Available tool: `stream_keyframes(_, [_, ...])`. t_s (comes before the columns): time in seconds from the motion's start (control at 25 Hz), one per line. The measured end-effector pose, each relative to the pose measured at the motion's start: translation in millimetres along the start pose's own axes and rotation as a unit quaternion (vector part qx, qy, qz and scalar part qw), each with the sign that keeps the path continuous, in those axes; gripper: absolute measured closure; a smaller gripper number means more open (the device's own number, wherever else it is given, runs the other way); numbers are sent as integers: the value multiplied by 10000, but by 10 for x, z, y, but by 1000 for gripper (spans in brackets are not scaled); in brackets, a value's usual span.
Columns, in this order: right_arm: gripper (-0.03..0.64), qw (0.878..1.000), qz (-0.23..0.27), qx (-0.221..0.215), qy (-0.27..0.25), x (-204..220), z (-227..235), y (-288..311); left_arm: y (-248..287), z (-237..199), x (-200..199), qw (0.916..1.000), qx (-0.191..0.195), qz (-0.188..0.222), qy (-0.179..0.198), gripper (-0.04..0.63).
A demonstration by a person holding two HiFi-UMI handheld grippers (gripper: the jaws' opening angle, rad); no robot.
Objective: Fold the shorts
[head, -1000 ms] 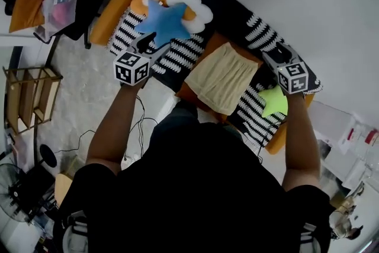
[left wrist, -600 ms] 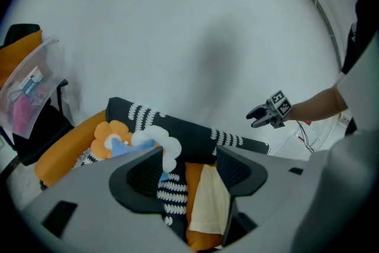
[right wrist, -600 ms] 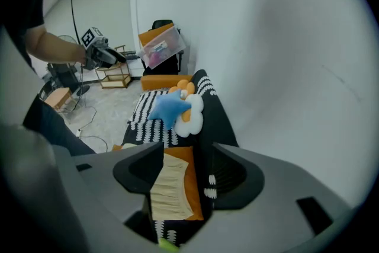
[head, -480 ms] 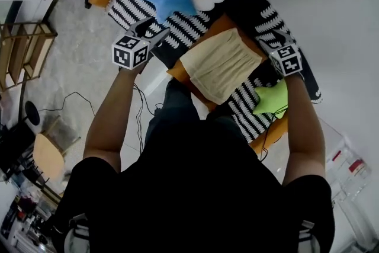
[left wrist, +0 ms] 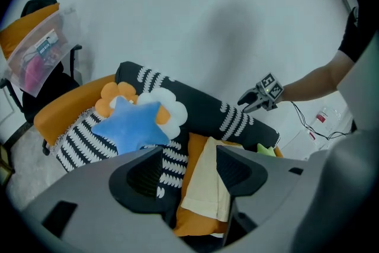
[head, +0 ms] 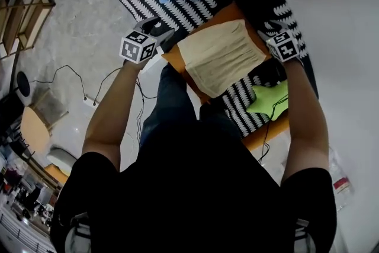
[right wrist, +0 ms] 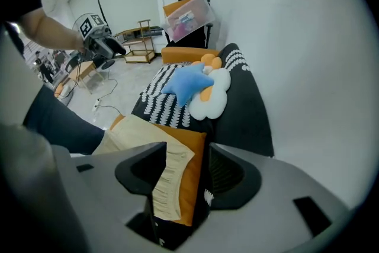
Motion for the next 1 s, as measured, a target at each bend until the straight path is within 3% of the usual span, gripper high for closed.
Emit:
stream_keyframes(0.56, [416, 9879, -936, -606, -1077, -17, 92, 1251, 955, -267, 963, 9947, 284, -985, 47, 302])
stream_keyframes(0.8, [419, 9738, -1362, -882, -1592, 94, 35, 1609, 1420, -230, 1445, 9786, 903, -1817, 347, 304])
stream_keyframes(1.0, [417, 9648, -1499, -1085, -1867, 176, 27, 1938, 1777, -249, 1725, 9706, 1140, -2073, 449, 320])
Point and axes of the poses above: the fingertips, and each gripper's own axes: y forward along the fingers, z to its right, x out of its underside, the point moved 6 cm from there along -y, backward along the fingers, and after that the axes turned 4 degrees about -z, right-handed, at the moved point
